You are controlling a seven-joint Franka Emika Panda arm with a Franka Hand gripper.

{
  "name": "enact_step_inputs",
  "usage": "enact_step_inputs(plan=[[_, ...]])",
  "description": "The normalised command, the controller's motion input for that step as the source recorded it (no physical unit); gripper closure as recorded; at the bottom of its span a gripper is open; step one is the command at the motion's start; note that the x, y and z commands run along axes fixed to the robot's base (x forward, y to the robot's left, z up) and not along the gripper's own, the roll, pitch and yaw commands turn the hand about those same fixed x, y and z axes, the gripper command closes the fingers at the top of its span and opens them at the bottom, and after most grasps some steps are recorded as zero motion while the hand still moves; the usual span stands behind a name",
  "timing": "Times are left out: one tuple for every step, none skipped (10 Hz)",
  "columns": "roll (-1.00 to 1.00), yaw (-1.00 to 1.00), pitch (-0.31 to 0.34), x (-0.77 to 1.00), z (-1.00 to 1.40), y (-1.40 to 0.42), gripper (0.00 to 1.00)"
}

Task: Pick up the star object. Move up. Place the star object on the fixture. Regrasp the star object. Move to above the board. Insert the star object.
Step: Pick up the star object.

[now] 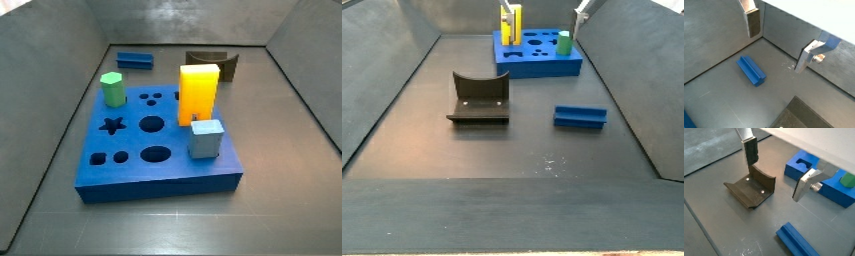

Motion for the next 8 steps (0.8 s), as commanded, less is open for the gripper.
enact_step_inputs(plan=[[0.00,0.00,0.000,0.00,-0.05,0.01,0.00],[-0.03,-0.49,-0.157,-0.51,-0.26,0.07,0.00],[-0.02,-0.79,-0.051,-0.45,-0.62,0.05,0.00],[-0.02,-0.81,-0.036,-0.43,-0.69,0.04,0.00],[0.00,-0.83,-0.031,-0.43,-0.71,0.05,0.00],[-0.01,-0.83,-0.027,-0.43,-0.71,0.07,0.00],[-0.02,-0.80,0.000,-0.44,-0.71,0.16,0.00],[-0.03,-0.79,0.000,-0.45,-0.72,0.17,0.00]])
